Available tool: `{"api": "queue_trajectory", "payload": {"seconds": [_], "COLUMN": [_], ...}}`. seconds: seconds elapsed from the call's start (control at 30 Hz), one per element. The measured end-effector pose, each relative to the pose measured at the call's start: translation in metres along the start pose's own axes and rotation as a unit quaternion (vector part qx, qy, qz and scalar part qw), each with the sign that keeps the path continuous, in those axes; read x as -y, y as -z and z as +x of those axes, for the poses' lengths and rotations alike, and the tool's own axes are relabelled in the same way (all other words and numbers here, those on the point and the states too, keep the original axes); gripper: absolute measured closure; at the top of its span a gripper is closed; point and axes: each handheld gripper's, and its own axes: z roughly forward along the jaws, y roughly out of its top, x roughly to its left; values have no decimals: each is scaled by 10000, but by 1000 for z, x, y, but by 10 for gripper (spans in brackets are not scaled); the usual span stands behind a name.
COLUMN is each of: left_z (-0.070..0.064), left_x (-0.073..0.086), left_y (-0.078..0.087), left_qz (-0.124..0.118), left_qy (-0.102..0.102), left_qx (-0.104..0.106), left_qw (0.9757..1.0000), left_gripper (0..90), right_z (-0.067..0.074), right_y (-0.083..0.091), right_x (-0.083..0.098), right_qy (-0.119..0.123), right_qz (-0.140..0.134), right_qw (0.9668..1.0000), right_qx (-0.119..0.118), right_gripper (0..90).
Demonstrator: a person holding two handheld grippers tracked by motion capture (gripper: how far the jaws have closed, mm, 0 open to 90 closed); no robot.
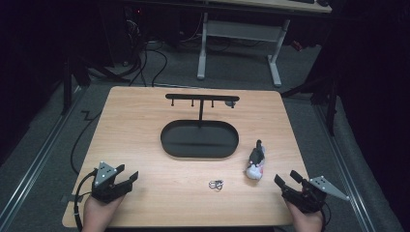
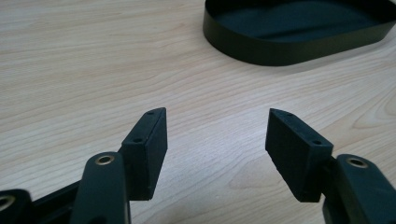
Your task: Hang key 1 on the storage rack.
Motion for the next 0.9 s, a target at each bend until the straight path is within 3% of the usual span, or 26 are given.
{"api": "queue_trajectory", "payload": {"seconds": [0.3,0.43,0.73,0.8,0.87,0.9], "left_z": [-3,-2,0,1,3,3], "left_x": [3,4,14,18,21,22], "left_y": [-2,-4,13,19,24,26], "left_qz": [-28,-36,-110,-126,-117,-125], "left_qy": [-44,57,70,69,121,134], "left_qx": [78,110,-120,-206,-238,-261], "left_qw": [10000,9999,9998,9997,9996,9995], "left_gripper": [383,382,382,383,382,382], "right_z": [9,13,32,39,46,51], "right_y": [-9,-14,-36,-47,-54,-58], "right_x": [1,1,-5,-7,-8,-9], "right_qy": [313,404,692,792,880,967], "right_qz": [184,243,302,393,470,512], "right_qw": [9993,9987,9952,9933,9919,9906], "right_qx": [-89,-190,-627,-739,-787,-824], "right_gripper": [259,269,354,412,554,702]}}
